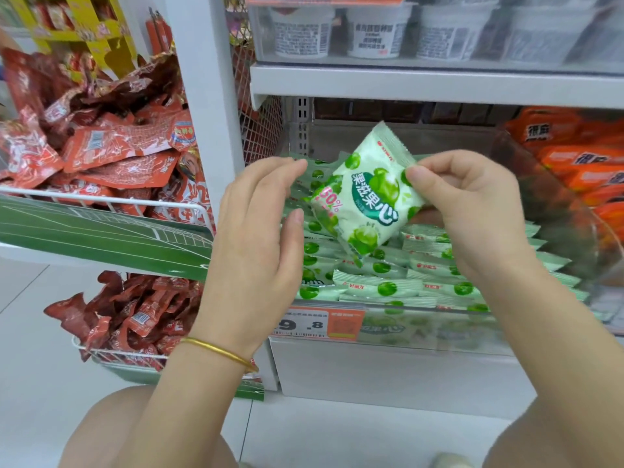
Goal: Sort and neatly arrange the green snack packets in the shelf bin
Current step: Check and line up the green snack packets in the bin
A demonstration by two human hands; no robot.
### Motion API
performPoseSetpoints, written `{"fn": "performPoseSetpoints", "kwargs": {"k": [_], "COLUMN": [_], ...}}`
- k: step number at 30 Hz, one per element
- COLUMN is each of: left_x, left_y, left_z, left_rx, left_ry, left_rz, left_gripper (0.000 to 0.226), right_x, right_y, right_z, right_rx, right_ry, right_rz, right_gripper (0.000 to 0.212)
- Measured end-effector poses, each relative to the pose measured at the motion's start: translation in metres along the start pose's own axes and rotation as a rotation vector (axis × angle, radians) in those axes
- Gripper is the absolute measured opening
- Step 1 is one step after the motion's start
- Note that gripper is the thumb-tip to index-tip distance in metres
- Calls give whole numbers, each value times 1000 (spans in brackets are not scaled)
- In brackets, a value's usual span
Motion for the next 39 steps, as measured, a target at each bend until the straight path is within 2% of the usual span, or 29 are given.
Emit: {"fn": "performPoseSetpoints", "kwargs": {"k": [6,11,14,16,18,22,24,26,31,36,39], "left_x": [5,15,13,14,14,16,22,28,37,36,32], "left_y": [1,1,1,2,6,4,2,3,6,1,1], "left_z": [32,42,42,46,50,39,38,43,59,56,53], "left_rx": [-118,-143,-127,-146,-166,-129,-124,-169,-298,-193,-137], "left_ry": [423,500,526,526,495,19,-93,-99,-108,-29,167], "left_rz": [-151,-137,-161,-166,-170,-25,27,37,38,32,-72], "left_gripper": [51,59,55,50,44,40,39,43,80,67,61], "right_x": [5,9,10,9,9,13,17,21,19,16,14], "right_y": [2,8,12,14,13,17,20,23,28,29,27], "right_z": [-1,5,11,13,11,6,3,0,-3,-1,-1], "right_rx": [-84,-172,-254,-260,-231,-178,-162,-171,-206,-254,-263], "right_ry": [0,-32,60,119,81,14,-19,-74,-144,-185,-200], "right_rz": [63,80,103,92,103,117,133,168,200,185,184], "right_gripper": [18,8,19,11,6,13,17,21,22,18,37]}}
Point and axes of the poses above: each hand's wrist, its own y-axis away from the middle knuckle, its own z-axis out of the palm, x = y × z, the point moved 9 cm from there along -y, towards the middle knuckle, and after that the axes turned 13 degrees about z, right-handed, at the moved point
